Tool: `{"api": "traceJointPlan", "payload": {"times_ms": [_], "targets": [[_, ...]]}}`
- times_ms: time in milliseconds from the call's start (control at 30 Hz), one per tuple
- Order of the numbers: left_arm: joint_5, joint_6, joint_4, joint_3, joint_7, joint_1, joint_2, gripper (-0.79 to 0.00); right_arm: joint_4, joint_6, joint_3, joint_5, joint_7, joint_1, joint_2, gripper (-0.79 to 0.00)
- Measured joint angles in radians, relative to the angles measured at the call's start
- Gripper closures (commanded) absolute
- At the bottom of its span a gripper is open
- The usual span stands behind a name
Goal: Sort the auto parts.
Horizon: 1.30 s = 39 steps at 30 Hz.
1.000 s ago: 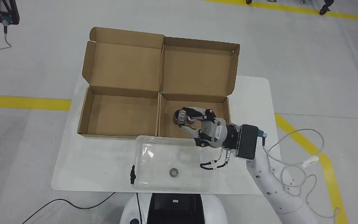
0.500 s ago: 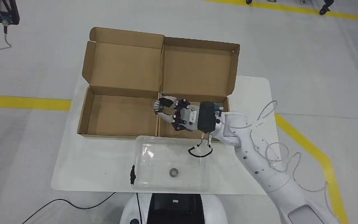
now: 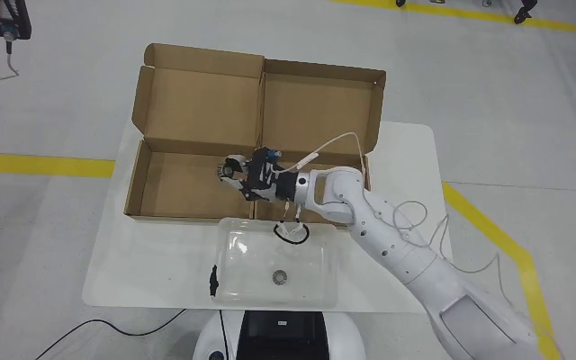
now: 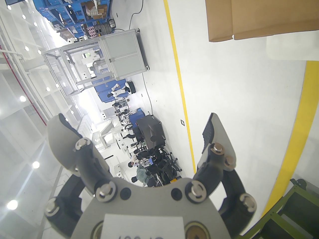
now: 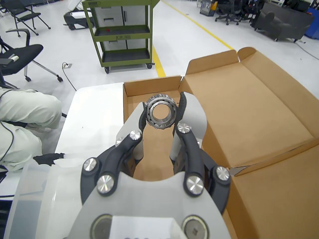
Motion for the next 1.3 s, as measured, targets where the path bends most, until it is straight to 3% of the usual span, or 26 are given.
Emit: {"api": "traceJointPlan", "payload": {"times_ms": [500, 967, 1033, 1100, 1233, 1267, 1300], "targets": [[0.0, 0.0, 0.0, 0.0, 0.0, 0.0, 0.0, -0.785, 0.321, 0.073, -0.206, 0.063, 0.175, 0.157, -0.188, 0.0], [0.0, 0.0, 0.0, 0.0, 0.0, 0.0, 0.0, -0.785, 0.511, 0.122, -0.282, 0.023, 0.28, 0.211, -0.319, -0.006], [0.0, 0.0, 0.0, 0.0, 0.0, 0.0, 0.0, -0.785, 0.539, 0.126, -0.282, 0.021, 0.273, 0.214, -0.333, -0.163], [0.0, 0.0, 0.0, 0.0, 0.0, 0.0, 0.0, -0.785, 0.565, 0.132, -0.281, 0.017, 0.267, 0.217, -0.345, -0.203], [0.0, 0.0, 0.0, 0.0, 0.0, 0.0, 0.0, -0.785, 0.6, 0.138, -0.277, 0.008, 0.248, 0.225, -0.362, -0.354], [0.0, 0.0, 0.0, 0.0, 0.0, 0.0, 0.0, -0.785, 0.606, 0.14, -0.275, 0.005, 0.241, 0.227, -0.365, -0.483], [0.0, 0.0, 0.0, 0.0, 0.0, 0.0, 0.0, -0.785, 0.611, 0.143, -0.272, 0.0, 0.232, 0.23, -0.369, -0.499]]}}
